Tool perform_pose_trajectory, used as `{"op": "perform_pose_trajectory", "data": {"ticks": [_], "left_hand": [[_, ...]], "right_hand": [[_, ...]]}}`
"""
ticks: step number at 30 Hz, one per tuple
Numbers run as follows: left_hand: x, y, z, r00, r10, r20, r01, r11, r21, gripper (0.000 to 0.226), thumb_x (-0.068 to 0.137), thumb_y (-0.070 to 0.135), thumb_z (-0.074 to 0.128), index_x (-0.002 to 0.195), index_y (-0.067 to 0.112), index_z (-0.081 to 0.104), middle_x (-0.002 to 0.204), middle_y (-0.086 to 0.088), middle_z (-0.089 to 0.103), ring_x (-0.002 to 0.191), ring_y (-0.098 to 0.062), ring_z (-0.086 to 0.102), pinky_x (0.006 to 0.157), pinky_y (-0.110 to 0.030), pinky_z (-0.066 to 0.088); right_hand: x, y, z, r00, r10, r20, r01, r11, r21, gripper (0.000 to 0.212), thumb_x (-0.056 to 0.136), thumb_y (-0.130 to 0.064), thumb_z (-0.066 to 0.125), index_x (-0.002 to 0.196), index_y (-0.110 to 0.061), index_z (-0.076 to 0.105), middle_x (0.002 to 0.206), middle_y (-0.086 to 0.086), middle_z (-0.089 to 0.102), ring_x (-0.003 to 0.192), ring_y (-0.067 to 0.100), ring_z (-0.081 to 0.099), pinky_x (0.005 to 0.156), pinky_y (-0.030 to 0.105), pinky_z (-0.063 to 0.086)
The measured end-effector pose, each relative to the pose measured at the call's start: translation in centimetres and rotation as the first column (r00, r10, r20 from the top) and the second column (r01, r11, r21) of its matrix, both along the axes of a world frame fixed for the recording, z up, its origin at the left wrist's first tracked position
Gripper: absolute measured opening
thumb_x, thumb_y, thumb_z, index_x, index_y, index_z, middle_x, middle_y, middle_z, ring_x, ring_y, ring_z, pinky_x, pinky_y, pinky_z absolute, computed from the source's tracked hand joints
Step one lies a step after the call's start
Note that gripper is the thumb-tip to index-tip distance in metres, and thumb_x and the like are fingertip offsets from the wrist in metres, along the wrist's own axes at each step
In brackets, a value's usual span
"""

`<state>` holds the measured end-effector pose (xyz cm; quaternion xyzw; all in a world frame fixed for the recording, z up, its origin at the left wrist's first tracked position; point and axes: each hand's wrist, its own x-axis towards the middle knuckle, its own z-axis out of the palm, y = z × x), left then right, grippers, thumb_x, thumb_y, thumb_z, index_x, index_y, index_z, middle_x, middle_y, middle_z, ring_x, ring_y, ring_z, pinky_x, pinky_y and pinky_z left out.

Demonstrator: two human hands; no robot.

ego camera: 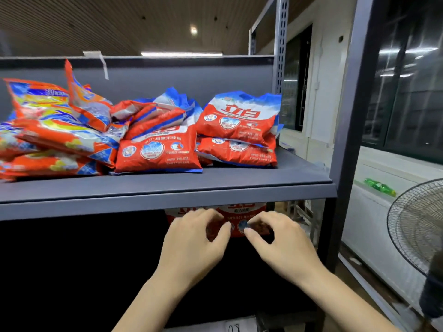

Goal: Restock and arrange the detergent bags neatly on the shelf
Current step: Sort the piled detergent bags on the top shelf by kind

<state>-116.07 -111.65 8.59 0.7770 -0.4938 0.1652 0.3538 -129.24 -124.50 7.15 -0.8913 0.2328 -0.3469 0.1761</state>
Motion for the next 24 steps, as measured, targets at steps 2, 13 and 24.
{"op": "perform_pose_trajectory", "data": {"ticks": [2,13,24], "left_hand": [[0.0,0.7,2.2,0.999,-0.005,-0.033,0.002,0.996,-0.095,0.037,0.076,0.055,0.045,0.085,0.027,0.068,0.083,0.015,0.068,0.082,-0.003,0.063,0.079,-0.034,0.05],[11.7,0.5,9.4,0.862,0.486,-0.144,-0.491,0.871,0.004,0.049,0.088,0.042,0.049,0.129,0.016,0.05,0.131,-0.011,0.05,0.123,-0.033,0.042,0.098,-0.046,0.036],[17.4,-1.4,10.2,0.724,0.682,-0.104,-0.645,0.723,0.248,0.066,0.09,0.055,0.036,0.13,0.002,0.046,0.132,-0.018,0.049,0.129,-0.032,0.031,0.101,-0.041,0.027]], "right_hand": [[-0.2,0.6,2.0,0.998,0.012,0.066,-0.014,1.0,0.028,0.021,0.081,-0.052,0.058,0.085,-0.033,0.066,0.082,-0.02,0.067,0.08,0.0,0.061,0.077,0.03,0.051],[5.9,-5.3,10.8,0.935,-0.128,0.329,0.088,0.987,0.135,0.016,0.086,-0.039,0.061,0.09,-0.024,0.066,0.087,-0.006,0.069,0.087,0.019,0.063,0.079,0.035,0.05],[12.6,-13.2,13.8,0.891,-0.286,0.352,0.011,0.79,0.614,0.067,0.073,-0.045,0.067,0.128,-0.013,0.047,0.12,0.005,0.062,0.102,0.026,0.062,0.09,0.04,0.051]]}}
